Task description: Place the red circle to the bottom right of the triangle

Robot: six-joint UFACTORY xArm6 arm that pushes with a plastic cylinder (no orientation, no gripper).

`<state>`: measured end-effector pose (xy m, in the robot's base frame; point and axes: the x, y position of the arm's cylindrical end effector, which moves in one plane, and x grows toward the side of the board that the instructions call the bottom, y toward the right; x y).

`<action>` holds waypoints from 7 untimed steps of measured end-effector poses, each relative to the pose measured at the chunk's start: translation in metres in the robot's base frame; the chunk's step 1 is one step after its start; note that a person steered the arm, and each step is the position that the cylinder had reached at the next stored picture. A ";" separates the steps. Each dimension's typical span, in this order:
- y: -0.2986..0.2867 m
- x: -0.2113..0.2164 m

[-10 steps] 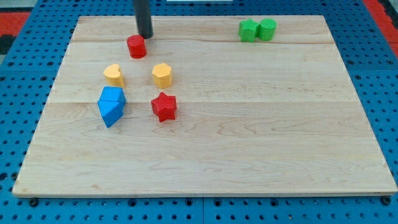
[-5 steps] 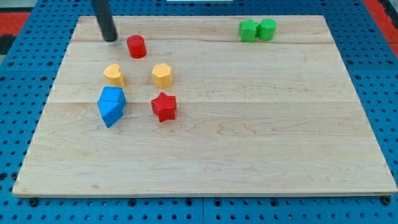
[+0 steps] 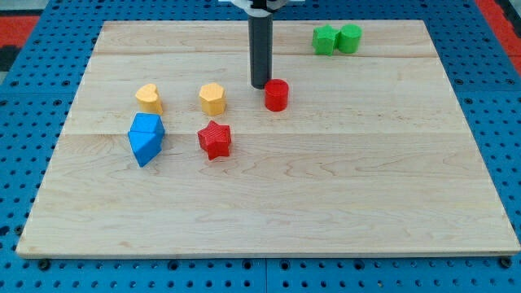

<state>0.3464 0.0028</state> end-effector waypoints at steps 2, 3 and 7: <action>0.031 0.024; 0.037 0.054; 0.075 0.103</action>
<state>0.4493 0.0777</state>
